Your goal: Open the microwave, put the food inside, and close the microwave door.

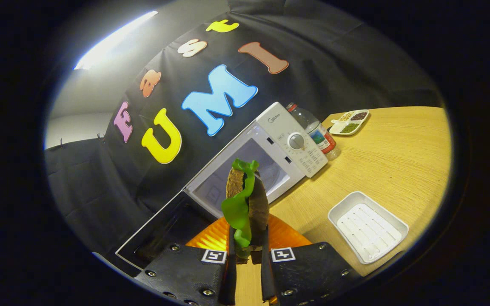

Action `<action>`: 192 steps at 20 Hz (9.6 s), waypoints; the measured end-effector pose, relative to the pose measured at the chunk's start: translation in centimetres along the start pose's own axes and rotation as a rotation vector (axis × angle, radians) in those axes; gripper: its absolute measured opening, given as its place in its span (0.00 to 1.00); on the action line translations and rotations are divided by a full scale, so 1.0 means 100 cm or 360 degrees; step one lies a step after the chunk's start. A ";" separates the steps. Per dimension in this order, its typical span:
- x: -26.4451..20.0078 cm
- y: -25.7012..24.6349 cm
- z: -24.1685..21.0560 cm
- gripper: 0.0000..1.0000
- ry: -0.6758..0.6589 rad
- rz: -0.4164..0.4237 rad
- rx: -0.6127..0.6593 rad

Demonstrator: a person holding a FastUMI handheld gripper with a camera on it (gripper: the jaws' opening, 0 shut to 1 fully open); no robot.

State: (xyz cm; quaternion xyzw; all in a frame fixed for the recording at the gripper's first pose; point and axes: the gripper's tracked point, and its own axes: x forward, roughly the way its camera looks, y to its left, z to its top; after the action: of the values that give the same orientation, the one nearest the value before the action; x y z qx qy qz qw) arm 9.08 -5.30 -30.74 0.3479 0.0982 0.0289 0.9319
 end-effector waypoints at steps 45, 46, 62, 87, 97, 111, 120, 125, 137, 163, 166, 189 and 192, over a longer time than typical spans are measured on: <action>0.315 0.016 -0.024 0.23 0.0158 0.0071 0.0539; 0.318 0.016 -0.022 0.23 0.0139 0.0068 0.0544; 0.324 -0.025 -0.007 0.94 -0.0072 -0.0374 -0.0101; 0.224 0.041 -0.006 0.96 0.0078 -0.0111 -0.0738; 0.071 0.141 -0.002 0.96 -0.0027 0.0345 -0.1098; -0.107 0.242 -0.114 0.96 0.0097 0.1022 -0.1174; -0.109 0.261 -0.190 0.94 0.0201 0.1086 -0.1160; -0.096 0.260 -0.228 0.84 0.0272 0.1111 -0.1153; -0.038 0.193 -0.220 0.01 0.0216 0.0563 -0.1218; 0.098 0.018 0.007 0.01 -0.0059 -0.0203 -0.1073; 0.117 0.006 0.017 0.01 -0.0067 -0.0278 -0.1084; 0.199 -0.022 0.032 0.07 -0.0029 -0.0452 -0.1092; 0.192 -0.018 0.031 0.06 0.0019 -0.0425 -0.1093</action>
State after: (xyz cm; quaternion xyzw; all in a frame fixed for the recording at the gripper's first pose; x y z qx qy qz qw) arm 28.47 -6.30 -32.78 -0.0012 0.1329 -0.0596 0.9893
